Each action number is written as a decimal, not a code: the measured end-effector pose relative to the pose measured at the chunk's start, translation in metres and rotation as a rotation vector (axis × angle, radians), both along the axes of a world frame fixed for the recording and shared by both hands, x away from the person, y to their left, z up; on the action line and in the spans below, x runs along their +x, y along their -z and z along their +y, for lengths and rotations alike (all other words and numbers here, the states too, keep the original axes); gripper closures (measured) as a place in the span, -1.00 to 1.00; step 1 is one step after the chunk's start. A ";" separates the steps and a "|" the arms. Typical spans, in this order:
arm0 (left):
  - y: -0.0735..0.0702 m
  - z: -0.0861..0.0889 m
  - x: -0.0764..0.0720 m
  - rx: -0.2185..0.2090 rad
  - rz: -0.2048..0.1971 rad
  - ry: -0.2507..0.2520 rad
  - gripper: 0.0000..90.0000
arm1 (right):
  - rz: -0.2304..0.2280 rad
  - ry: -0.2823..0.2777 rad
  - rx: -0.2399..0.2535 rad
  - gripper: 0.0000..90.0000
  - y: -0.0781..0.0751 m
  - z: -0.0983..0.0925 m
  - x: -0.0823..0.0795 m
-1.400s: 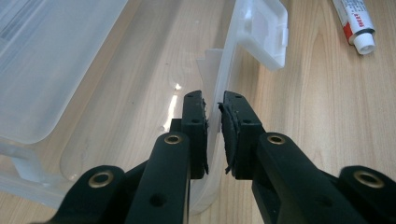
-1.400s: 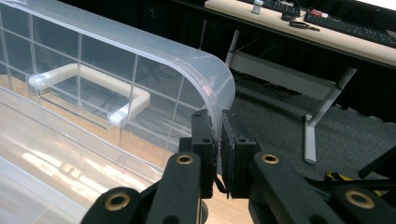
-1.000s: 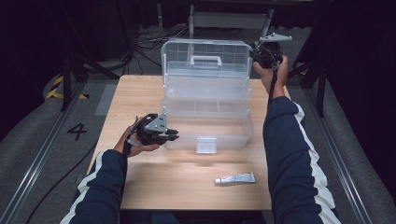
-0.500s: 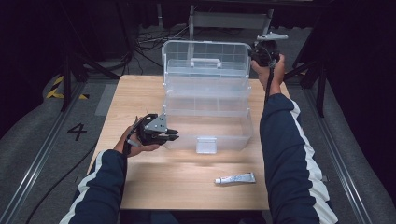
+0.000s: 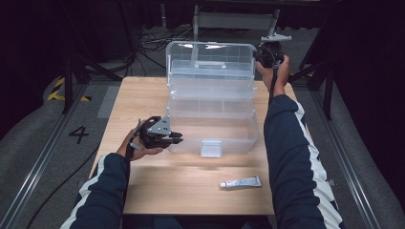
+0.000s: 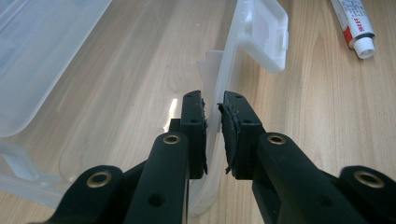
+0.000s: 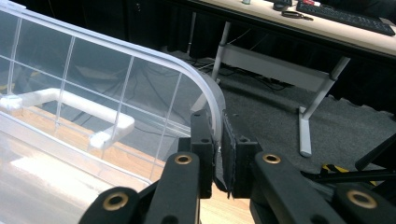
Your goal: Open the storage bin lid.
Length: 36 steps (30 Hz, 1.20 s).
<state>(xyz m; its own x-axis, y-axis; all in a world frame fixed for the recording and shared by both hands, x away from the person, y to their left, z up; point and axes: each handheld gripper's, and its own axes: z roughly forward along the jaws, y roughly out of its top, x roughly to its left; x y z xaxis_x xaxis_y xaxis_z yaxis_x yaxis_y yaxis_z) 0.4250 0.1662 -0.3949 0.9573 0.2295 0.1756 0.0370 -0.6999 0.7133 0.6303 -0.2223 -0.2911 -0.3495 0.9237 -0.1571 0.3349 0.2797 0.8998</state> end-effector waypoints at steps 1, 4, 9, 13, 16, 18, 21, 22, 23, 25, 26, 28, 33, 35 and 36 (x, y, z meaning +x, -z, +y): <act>0.000 0.000 0.000 0.000 0.002 0.003 0.77 | 0.000 0.001 -0.002 0.88 0.000 0.000 0.000; 0.000 0.000 0.000 -0.003 0.003 0.003 0.77 | -0.002 -0.002 0.003 0.88 0.001 0.000 0.001; 0.001 0.001 0.001 -0.008 0.007 0.006 0.77 | 0.002 0.002 0.002 0.87 0.002 0.000 0.003; 0.001 0.001 0.001 -0.012 0.005 0.003 0.77 | 0.006 0.012 -0.006 0.87 0.001 0.002 0.004; 0.001 0.001 0.001 -0.018 0.011 0.005 0.77 | 0.011 0.016 -0.005 0.87 0.002 0.002 0.005; 0.001 0.001 0.001 -0.018 0.011 0.006 0.77 | 0.014 0.015 -0.005 0.87 0.002 0.002 0.006; 0.001 0.001 0.001 -0.019 0.011 0.006 0.77 | 0.019 0.013 -0.004 0.87 0.003 0.002 0.008; 0.001 0.001 0.001 -0.019 0.010 0.006 0.77 | 0.022 0.014 -0.003 0.87 0.003 0.002 0.009; 0.001 0.001 0.001 -0.019 0.010 0.006 0.77 | 0.023 0.016 -0.007 0.87 0.004 0.002 0.010; 0.001 0.001 0.001 -0.019 0.010 0.007 0.77 | 0.027 0.016 -0.005 0.87 0.004 0.002 0.011; 0.001 0.001 0.001 -0.019 0.010 0.007 0.77 | 0.029 0.015 -0.005 0.87 0.005 0.002 0.012; 0.002 0.001 0.001 -0.020 0.011 0.007 0.77 | 0.032 0.015 -0.003 0.87 0.005 0.002 0.013; 0.002 0.001 0.001 -0.020 0.008 0.007 0.77 | 0.038 0.018 0.001 0.87 0.008 0.002 0.017; 0.002 0.001 0.001 -0.020 0.008 0.006 0.77 | 0.040 0.020 0.000 0.87 0.008 0.002 0.018; 0.002 0.001 0.001 -0.020 0.008 0.006 0.77 | 0.041 0.021 -0.002 0.86 0.008 0.002 0.018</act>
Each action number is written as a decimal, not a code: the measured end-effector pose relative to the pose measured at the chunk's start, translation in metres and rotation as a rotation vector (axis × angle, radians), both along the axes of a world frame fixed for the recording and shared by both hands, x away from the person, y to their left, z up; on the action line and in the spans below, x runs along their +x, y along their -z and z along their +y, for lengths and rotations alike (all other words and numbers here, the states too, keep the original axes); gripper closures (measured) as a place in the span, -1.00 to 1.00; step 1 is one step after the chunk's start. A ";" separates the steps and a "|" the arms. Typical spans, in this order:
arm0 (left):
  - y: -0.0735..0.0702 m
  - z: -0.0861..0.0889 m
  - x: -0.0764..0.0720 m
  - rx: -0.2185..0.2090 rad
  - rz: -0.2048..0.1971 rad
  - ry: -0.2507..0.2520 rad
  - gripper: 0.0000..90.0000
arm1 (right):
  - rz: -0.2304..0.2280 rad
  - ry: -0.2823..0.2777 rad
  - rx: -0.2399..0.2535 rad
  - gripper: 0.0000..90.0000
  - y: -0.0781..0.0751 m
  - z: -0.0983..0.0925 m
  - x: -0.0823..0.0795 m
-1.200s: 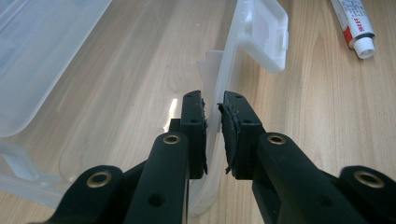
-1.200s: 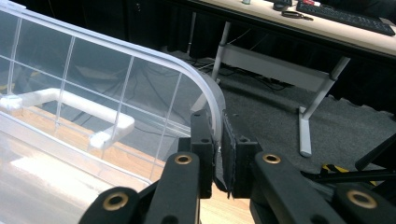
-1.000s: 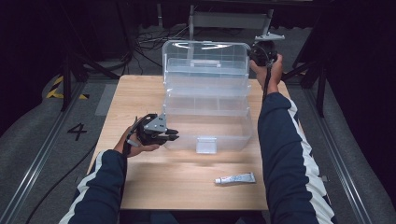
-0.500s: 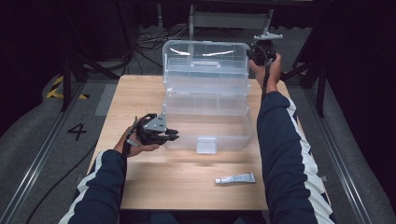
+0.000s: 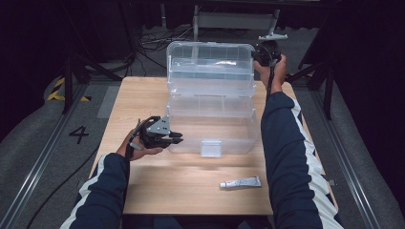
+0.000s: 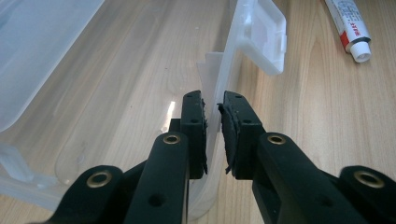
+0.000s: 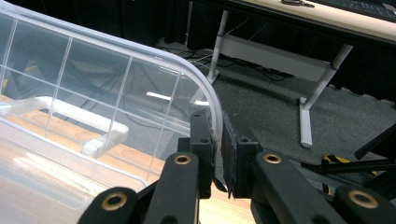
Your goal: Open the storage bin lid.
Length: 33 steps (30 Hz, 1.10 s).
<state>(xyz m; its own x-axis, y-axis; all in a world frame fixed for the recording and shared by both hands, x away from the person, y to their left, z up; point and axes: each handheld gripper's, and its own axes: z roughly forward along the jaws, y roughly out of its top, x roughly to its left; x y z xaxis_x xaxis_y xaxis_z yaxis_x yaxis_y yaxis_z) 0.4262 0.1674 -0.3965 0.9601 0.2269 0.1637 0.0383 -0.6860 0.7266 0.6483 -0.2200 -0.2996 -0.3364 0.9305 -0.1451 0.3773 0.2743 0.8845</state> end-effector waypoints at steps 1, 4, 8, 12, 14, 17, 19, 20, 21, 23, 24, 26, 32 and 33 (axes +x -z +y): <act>0.000 0.000 0.000 0.000 0.000 0.000 0.77 | 0.001 0.001 0.000 0.86 0.000 0.000 0.000; 0.000 0.000 0.000 0.001 0.000 0.000 0.77 | 0.003 0.001 -0.003 0.86 0.001 0.000 0.002; 0.000 0.000 0.000 0.001 0.002 0.002 0.77 | 0.004 0.002 -0.007 0.86 0.003 0.000 0.003; 0.000 0.000 0.000 -0.001 0.000 -0.001 0.77 | 0.007 0.001 -0.006 0.85 0.003 0.000 0.004; 0.000 0.000 0.000 -0.001 0.004 0.000 0.77 | 0.009 0.000 -0.009 0.85 0.003 0.000 0.005; 0.000 0.000 0.000 -0.001 0.000 0.000 0.77 | 0.011 0.001 -0.012 0.84 0.004 0.000 0.005; 0.000 0.000 0.000 -0.002 0.002 0.001 0.77 | 0.012 0.002 -0.013 0.84 0.005 0.000 0.006; 0.000 0.000 0.000 -0.003 0.003 0.003 0.77 | 0.013 0.002 -0.012 0.83 0.005 0.000 0.006; 0.000 0.000 0.000 -0.003 0.003 0.003 0.77 | 0.013 0.002 -0.012 0.83 0.005 0.000 0.006; 0.001 0.001 0.000 -0.008 0.006 0.001 0.77 | 0.018 0.003 -0.018 0.82 0.005 0.000 0.006; 0.001 0.000 0.000 -0.009 0.005 0.000 0.77 | 0.020 0.003 -0.019 0.82 0.006 0.000 0.007; 0.001 0.001 0.000 -0.010 0.005 0.000 0.77 | 0.022 0.003 -0.019 0.85 0.007 -0.001 0.008; 0.002 0.000 0.002 -0.017 -0.002 -0.009 0.76 | 0.026 -0.012 -0.032 0.89 0.007 0.001 0.007; 0.002 0.000 0.003 -0.018 0.005 -0.001 0.77 | 0.026 -0.016 -0.025 0.90 0.007 0.001 0.007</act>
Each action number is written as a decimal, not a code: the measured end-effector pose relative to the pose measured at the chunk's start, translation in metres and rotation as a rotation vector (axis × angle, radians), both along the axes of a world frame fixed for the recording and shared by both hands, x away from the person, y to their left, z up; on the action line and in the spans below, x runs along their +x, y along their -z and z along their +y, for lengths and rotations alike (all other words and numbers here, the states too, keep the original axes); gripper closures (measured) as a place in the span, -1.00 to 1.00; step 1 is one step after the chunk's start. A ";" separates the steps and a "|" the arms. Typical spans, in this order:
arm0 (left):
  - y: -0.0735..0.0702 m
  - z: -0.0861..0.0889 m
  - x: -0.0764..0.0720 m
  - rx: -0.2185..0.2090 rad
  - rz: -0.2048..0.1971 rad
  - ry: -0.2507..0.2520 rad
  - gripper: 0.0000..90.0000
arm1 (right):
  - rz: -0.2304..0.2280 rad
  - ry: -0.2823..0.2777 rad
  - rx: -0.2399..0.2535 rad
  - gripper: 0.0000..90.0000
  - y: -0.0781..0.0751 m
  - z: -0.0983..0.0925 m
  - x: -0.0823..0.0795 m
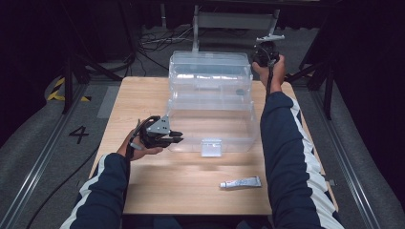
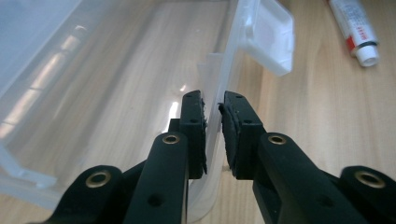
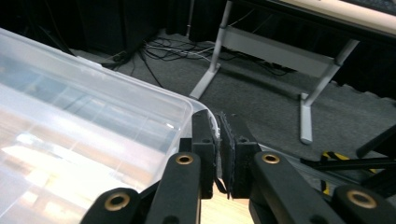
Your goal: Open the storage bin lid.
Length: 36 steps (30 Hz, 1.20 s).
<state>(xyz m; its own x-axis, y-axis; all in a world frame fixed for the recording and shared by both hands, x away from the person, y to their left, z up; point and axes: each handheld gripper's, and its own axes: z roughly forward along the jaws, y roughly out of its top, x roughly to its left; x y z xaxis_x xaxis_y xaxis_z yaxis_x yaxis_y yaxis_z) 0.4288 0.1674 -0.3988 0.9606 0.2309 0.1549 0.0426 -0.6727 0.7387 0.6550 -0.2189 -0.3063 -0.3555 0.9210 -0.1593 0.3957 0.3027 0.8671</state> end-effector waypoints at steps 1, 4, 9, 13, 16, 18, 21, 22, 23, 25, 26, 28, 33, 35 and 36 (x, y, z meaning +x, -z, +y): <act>0.000 0.000 0.000 0.002 -0.005 -0.005 0.78 | 0.003 -0.003 0.003 0.88 0.000 0.000 0.000; 0.000 0.000 0.001 0.003 0.000 -0.001 0.78 | 0.000 -0.005 0.005 0.86 -0.001 0.001 -0.002; 0.000 0.000 0.001 -0.004 0.005 -0.003 0.78 | -0.009 -0.007 0.007 0.82 -0.004 -0.002 -0.005; 0.000 0.000 0.000 -0.002 0.004 -0.001 0.78 | -0.018 -0.015 0.009 0.81 -0.006 -0.004 -0.011; -0.001 0.001 0.001 0.003 0.004 0.001 0.78 | -0.019 -0.027 0.009 0.78 -0.006 -0.007 -0.018; -0.001 0.002 0.000 0.000 0.009 0.000 0.78 | -0.021 -0.035 0.006 0.77 -0.006 -0.010 -0.024; 0.000 0.004 0.001 -0.014 0.016 -0.003 0.78 | -0.016 -0.057 0.006 0.74 -0.007 -0.018 -0.034; 0.000 0.004 0.001 -0.015 0.020 -0.003 0.78 | -0.018 -0.055 0.001 0.73 -0.007 -0.020 -0.036; 0.000 0.004 0.001 -0.015 0.020 -0.003 0.78 | -0.018 -0.055 0.001 0.73 -0.007 -0.020 -0.036; 0.000 0.004 0.001 -0.014 0.020 -0.005 0.77 | -0.018 -0.058 0.006 0.72 -0.008 -0.026 -0.042; 0.000 0.004 0.001 -0.020 0.021 -0.007 0.77 | -0.019 -0.059 0.012 0.71 -0.008 -0.028 -0.044; 0.000 0.004 0.000 -0.015 0.018 -0.009 0.77 | -0.021 -0.062 0.022 0.70 -0.007 -0.034 -0.051; -0.001 0.002 -0.001 -0.006 0.010 -0.023 0.75 | -0.017 -0.070 0.033 0.68 -0.004 -0.043 -0.062; 0.000 0.002 -0.002 -0.007 0.008 -0.032 0.74 | -0.017 -0.079 0.024 0.67 -0.002 -0.046 -0.070; 0.000 0.002 -0.002 -0.007 0.008 -0.032 0.74 | -0.017 -0.079 0.024 0.67 -0.002 -0.046 -0.070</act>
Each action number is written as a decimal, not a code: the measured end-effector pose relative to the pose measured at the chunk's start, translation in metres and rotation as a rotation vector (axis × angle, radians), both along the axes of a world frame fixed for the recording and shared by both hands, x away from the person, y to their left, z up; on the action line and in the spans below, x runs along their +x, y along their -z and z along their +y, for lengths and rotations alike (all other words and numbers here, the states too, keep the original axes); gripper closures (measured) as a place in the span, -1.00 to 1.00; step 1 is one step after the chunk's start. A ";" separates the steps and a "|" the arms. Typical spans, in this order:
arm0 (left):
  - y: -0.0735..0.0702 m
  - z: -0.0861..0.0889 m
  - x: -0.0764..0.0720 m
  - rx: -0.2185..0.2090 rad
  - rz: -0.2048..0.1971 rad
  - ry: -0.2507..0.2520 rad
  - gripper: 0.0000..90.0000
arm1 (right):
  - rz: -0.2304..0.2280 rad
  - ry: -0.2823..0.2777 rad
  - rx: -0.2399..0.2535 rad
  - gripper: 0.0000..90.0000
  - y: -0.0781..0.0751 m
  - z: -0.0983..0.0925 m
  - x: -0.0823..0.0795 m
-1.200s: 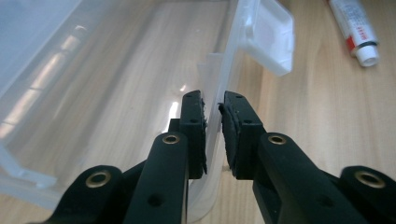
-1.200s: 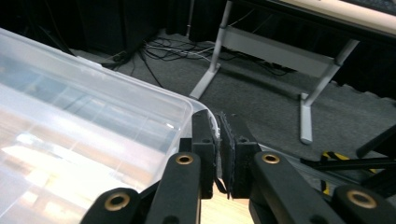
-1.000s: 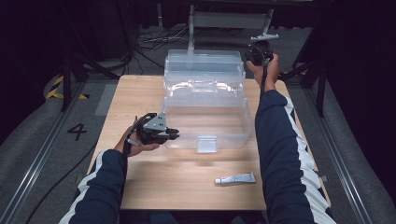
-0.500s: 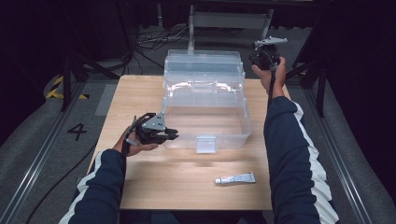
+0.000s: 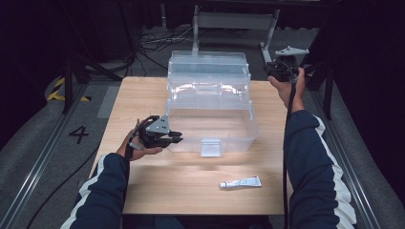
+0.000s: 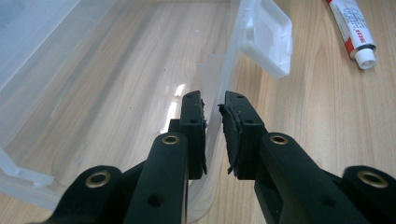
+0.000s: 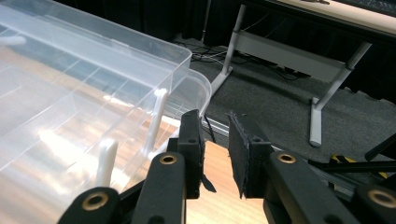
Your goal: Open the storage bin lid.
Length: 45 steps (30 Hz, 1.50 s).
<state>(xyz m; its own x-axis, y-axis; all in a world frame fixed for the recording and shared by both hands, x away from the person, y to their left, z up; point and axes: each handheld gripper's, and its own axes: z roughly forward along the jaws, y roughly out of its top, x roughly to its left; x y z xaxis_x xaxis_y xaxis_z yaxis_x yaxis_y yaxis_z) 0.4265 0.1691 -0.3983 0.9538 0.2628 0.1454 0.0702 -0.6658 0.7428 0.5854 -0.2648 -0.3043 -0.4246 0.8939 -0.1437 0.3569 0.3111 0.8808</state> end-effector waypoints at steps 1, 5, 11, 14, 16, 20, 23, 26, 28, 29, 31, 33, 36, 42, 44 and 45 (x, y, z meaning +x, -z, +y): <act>0.000 0.000 0.000 0.002 -0.003 -0.003 0.74 | 0.003 -0.008 0.001 0.66 0.000 -0.002 -0.004; 0.000 -0.001 -0.002 0.006 -0.009 -0.014 0.73 | 0.000 -0.032 0.001 0.64 0.001 -0.007 -0.018; -0.004 -0.002 -0.005 -0.010 -0.024 -0.027 0.70 | -0.003 -0.071 -0.003 0.59 0.001 -0.018 -0.046; -0.006 -0.002 -0.006 -0.009 -0.030 -0.024 0.68 | -0.001 -0.093 -0.011 0.58 0.002 -0.024 -0.062; -0.008 -0.003 -0.008 -0.010 -0.035 -0.030 0.67 | -0.001 -0.113 -0.008 0.57 0.003 -0.028 -0.074; -0.011 -0.003 -0.010 -0.013 -0.049 -0.042 0.63 | 0.002 -0.140 0.000 0.55 0.007 -0.036 -0.094; -0.013 -0.003 -0.013 -0.011 -0.062 -0.047 0.59 | 0.010 -0.154 -0.003 0.54 0.010 -0.038 -0.104; -0.016 -0.001 -0.016 -0.012 -0.069 -0.052 0.58 | 0.021 -0.190 -0.004 0.53 0.021 -0.042 -0.125; -0.018 0.000 -0.019 -0.015 -0.082 -0.062 0.56 | 0.024 -0.194 -0.001 0.53 0.023 -0.042 -0.128; -0.019 0.001 -0.020 -0.017 -0.082 -0.072 0.54 | 0.027 -0.198 0.003 0.53 0.025 -0.043 -0.131; -0.019 0.004 -0.023 -0.017 -0.088 -0.078 0.52 | 0.038 -0.210 0.000 0.52 0.033 -0.044 -0.140; -0.020 0.007 -0.025 -0.013 -0.096 -0.089 0.52 | 0.039 -0.214 -0.002 0.52 0.036 -0.045 -0.142; -0.019 0.013 -0.029 -0.011 -0.098 -0.110 0.50 | 0.052 -0.223 -0.013 0.51 0.044 -0.046 -0.149; -0.018 0.026 -0.037 0.009 -0.102 -0.145 0.36 | 0.089 -0.269 -0.010 0.48 0.061 -0.045 -0.162; -0.015 0.030 -0.040 0.018 -0.092 -0.159 0.33 | 0.107 -0.291 -0.020 0.47 0.070 -0.043 -0.167; -0.013 0.033 -0.040 0.024 -0.086 -0.168 0.31 | 0.112 -0.297 -0.015 0.46 0.072 -0.042 -0.169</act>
<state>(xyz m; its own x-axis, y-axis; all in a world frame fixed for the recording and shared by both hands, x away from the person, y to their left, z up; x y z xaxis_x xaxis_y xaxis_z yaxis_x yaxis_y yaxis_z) 0.3860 0.2018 -0.3852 0.8807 0.4129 0.2322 0.1191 -0.6675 0.7351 0.4165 -0.3072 -0.3760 -0.6809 0.7264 -0.0935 0.3430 0.4290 0.8356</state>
